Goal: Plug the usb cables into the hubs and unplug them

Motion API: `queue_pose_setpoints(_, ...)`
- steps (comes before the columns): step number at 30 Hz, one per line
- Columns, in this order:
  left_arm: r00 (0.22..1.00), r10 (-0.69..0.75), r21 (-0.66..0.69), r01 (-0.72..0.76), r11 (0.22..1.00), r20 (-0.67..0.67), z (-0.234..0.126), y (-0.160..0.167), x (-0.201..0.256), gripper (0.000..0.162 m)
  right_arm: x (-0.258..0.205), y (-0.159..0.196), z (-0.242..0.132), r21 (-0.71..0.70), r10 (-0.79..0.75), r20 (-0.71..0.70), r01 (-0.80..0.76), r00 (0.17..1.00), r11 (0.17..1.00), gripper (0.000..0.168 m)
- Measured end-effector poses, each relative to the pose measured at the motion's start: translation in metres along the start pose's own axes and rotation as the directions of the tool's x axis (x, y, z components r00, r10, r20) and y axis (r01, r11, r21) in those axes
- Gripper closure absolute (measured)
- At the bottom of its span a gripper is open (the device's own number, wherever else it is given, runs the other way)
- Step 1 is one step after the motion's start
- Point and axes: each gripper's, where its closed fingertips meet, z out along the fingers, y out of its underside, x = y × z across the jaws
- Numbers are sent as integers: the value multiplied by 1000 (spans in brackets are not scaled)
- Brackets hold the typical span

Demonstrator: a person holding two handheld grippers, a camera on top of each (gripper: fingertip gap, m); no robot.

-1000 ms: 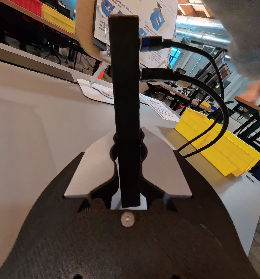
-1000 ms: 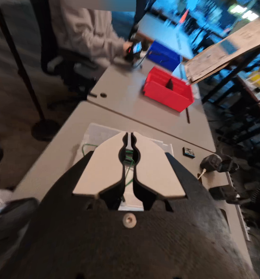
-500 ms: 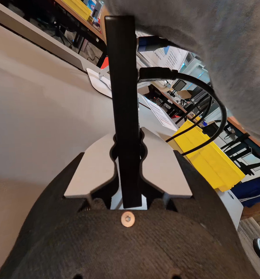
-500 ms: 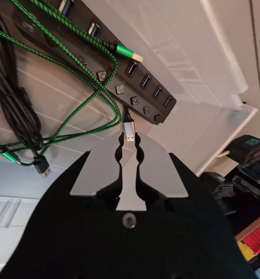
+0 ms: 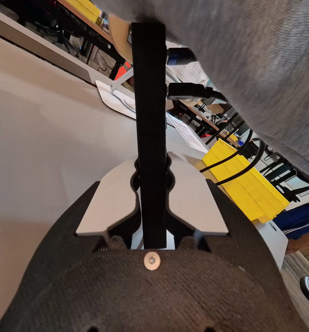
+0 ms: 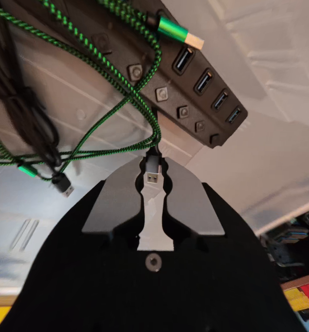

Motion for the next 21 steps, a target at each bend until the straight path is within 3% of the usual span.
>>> queue_pose_setpoints(5,1000,0,-5,0,1000,-2,1,1,0,134,-4,9,-59,45,-21,-76,24,997,999,151)
queue_pose_setpoints(9,1000,9,-4,-9,1000,-2,1,1,1,134,2,16,-115,-5,-102,-255,104,961,995,151)
queue_pose_setpoints(15,1000,30,-4,-30,1000,-5,1,1,4,134,29,32,-203,-104,-131,-562,88,817,991,152)
queue_pose_setpoints(16,999,33,-4,-33,999,-5,1,1,5,134,31,34,-215,-96,-123,-598,82,792,992,154)
queue_pose_setpoints(17,999,36,-4,-36,999,-5,1,1,5,134,32,36,-227,-76,-109,-631,79,768,994,168)
queue_pose_setpoints(19,999,40,-3,-40,999,-6,1,1,5,134,31,41,-246,-37,-69,-683,60,727,998,168)
queue_pose_setpoints(21,999,41,-4,-41,999,-7,1,1,6,134,18,42,-251,53,7,-660,37,751,998,168)
